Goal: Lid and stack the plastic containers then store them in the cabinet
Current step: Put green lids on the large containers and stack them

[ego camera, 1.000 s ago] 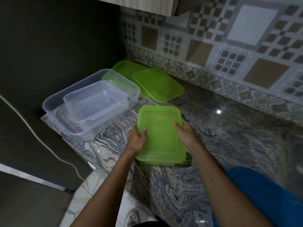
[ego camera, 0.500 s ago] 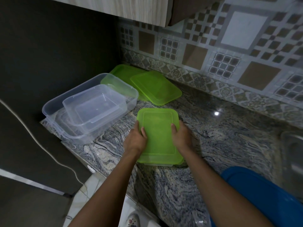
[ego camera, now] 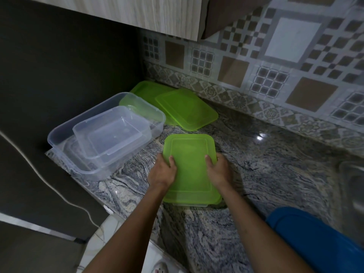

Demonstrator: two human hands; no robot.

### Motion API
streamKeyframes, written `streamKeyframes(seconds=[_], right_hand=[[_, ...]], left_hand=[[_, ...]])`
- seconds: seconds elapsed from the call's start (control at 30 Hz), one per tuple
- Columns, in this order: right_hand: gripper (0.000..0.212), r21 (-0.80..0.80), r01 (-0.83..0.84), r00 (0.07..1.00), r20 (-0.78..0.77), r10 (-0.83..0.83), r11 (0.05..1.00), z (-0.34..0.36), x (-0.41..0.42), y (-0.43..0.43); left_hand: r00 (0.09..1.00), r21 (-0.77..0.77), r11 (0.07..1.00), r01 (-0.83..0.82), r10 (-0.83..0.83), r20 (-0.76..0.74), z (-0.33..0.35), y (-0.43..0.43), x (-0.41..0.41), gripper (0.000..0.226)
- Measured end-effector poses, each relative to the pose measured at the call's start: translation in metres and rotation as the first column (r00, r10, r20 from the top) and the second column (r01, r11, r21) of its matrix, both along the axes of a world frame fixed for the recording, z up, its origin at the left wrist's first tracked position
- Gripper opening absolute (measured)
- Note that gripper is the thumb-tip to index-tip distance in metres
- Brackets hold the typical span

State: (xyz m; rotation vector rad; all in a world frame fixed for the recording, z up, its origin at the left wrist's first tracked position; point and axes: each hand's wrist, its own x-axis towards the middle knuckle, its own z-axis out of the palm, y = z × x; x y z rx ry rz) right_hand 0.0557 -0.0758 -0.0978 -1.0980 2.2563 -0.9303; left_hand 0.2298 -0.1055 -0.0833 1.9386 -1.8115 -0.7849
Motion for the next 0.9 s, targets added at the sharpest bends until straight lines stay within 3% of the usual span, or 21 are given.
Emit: streamKeyframes(seconds=[0.27, 0.43, 0.53, 0.73, 0.9], right_hand=[[0.053, 0.198, -0.064, 0.992, -0.097, 0.084, 0.978, 0.006, -0.008, -0.012], [0.055, 0.118, -0.219, 0.941, -0.236, 0.241, 0.969, 0.015, -0.009, -0.043], [0.052, 0.187, -0.3, 0.911, -0.234, 0.339, 0.935, 0.017, -0.013, -0.066], [0.047, 0.121, -0.26, 0.945, -0.171, 0.278, 0.958, 0.006, -0.017, -0.077], [0.048, 0.02, -0.116, 0.992, -0.037, 0.117, 0.993, -0.002, -0.02, -0.078]], left_hand=[[0.988, -0.017, 0.992, 0.122, -0.119, 0.1, 0.003, -0.003, -0.006, 0.063], [0.978, 0.008, 0.99, 0.141, -0.141, 0.154, 0.003, -0.01, -0.007, 0.06], [0.984, 0.003, 0.99, 0.138, -0.137, 0.114, 0.0, -0.015, -0.004, 0.059], [0.997, -0.069, 0.996, 0.062, -0.059, 0.05, -0.007, -0.015, -0.007, 0.058], [0.999, -0.027, 0.999, -0.044, 0.044, -0.002, -0.006, -0.015, -0.008, 0.061]])
